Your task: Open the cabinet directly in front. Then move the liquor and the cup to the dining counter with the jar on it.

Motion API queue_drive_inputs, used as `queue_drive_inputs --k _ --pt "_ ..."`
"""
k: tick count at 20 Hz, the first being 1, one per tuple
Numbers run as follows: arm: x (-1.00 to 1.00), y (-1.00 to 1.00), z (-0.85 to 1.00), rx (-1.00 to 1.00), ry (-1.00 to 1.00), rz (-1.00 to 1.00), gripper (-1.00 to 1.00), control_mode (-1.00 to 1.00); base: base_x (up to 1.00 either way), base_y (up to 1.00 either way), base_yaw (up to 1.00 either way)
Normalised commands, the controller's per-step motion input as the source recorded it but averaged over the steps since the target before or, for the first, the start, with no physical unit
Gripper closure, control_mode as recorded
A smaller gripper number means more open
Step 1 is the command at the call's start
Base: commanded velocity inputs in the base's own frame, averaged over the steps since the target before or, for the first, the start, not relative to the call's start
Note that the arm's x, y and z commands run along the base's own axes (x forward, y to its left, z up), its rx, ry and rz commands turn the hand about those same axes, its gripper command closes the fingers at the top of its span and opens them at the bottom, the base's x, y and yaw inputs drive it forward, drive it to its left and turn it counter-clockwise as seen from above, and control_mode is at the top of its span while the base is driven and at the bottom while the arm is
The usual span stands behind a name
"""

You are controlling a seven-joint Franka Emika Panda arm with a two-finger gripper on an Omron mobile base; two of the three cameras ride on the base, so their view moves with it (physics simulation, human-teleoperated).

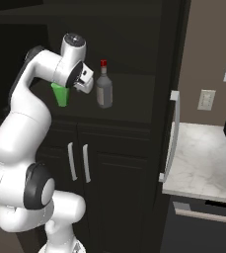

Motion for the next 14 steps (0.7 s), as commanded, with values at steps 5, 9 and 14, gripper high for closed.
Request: queue_drive_inputs --k 5,9,14 --pt "0.0 0.11 -0.04 -0.08 0.06 0.03 -1.0 -1.0 0.0 0.0 0.0" --pt "0.01 0.11 -0.01 -0.05 0.07 0.0 -1.0 -1.0 0.0 0.0 0.0" --pt "0.0 0.02 -0.01 -0.03 0.02 0.0 -1.0 -1.0 0.0 0.0 0.0"
